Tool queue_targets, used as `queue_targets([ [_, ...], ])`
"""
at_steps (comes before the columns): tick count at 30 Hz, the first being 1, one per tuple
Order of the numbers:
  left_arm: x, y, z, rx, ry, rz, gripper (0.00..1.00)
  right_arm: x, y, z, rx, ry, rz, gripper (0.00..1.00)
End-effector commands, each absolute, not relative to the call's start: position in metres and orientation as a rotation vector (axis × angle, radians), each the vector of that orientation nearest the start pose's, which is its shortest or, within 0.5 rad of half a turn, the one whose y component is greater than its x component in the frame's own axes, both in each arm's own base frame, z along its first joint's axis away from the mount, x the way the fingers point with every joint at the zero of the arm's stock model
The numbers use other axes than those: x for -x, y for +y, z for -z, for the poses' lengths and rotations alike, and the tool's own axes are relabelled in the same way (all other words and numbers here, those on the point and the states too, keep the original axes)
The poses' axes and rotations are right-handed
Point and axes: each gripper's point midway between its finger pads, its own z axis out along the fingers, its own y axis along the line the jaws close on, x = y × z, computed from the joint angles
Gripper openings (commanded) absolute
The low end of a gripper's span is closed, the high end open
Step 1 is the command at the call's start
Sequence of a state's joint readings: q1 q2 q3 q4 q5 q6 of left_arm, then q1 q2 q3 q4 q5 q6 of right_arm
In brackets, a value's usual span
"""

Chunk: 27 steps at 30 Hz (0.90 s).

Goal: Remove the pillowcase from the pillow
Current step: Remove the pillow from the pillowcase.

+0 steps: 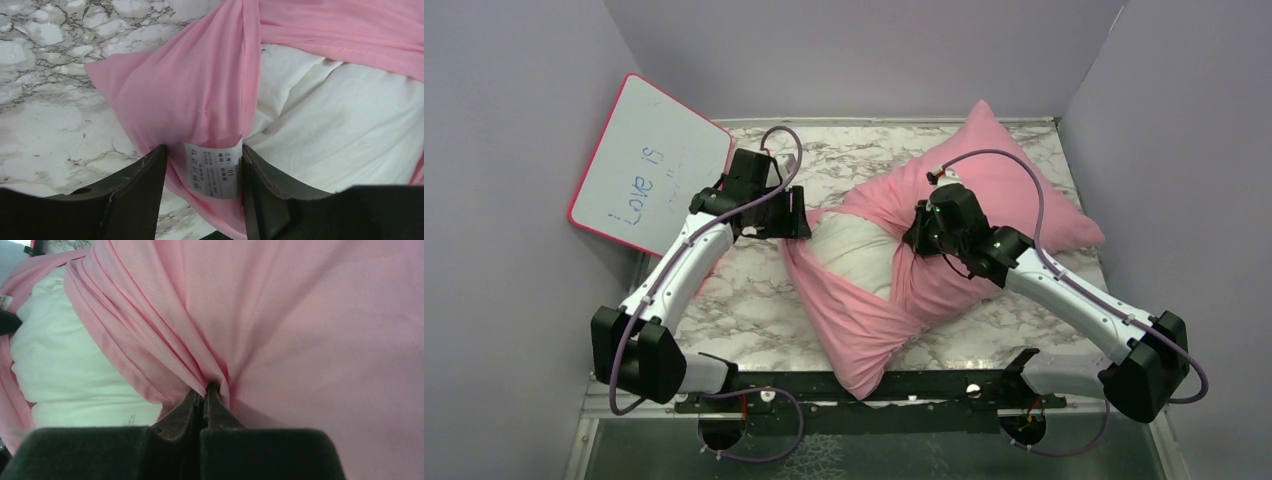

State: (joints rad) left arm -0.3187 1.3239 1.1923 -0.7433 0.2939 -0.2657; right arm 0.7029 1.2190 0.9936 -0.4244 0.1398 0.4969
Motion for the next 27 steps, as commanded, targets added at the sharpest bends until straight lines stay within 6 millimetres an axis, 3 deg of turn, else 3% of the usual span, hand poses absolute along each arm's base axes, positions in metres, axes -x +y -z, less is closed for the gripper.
queue_targets([
  [1, -0.294, -0.153, -0.181, -0.281, 2.530, 0.510, 0.45, -0.244, 0.212, -0.148, 0.232, 2.454, -0.420, 0.01],
  [5, -0.313, -0.114, -0.168, -0.128, 2.550, 0.203, 0.02, -0.252, 0.197, -0.153, 0.163, 2.435, -0.314, 0.01],
  [9, -0.334, -0.067, -0.164, 0.073, 2.523, 0.000, 0.00, -0.256, 0.165, -0.152, 0.068, 2.431, -0.112, 0.01],
  [13, -0.350, -0.030, -0.146, 0.292, 2.509, 0.067, 0.00, -0.250, 0.161, -0.145, 0.061, 2.445, -0.105, 0.01],
  [15, -0.349, -0.022, -0.128, 0.400, 2.517, 0.152, 0.00, -0.246, 0.164, -0.139, 0.056, 2.465, -0.138, 0.01],
  [19, -0.320, -0.071, -0.076, 0.529, 2.571, 0.550, 0.00, -0.240, 0.171, -0.136, 0.039, 2.486, -0.197, 0.01],
  [21, -0.308, -0.085, -0.057, 0.593, 2.576, 0.668, 0.00, -0.239, 0.178, -0.138, 0.046, 2.488, -0.252, 0.01],
  [24, -0.304, -0.099, -0.059, 0.548, 2.561, 0.788, 0.00, -0.234, 0.198, -0.147, 0.141, 2.481, -0.385, 0.01],
  [27, -0.308, -0.098, -0.074, 0.496, 2.530, 0.783, 0.00, -0.234, 0.212, -0.163, 0.219, 2.457, -0.476, 0.02],
])
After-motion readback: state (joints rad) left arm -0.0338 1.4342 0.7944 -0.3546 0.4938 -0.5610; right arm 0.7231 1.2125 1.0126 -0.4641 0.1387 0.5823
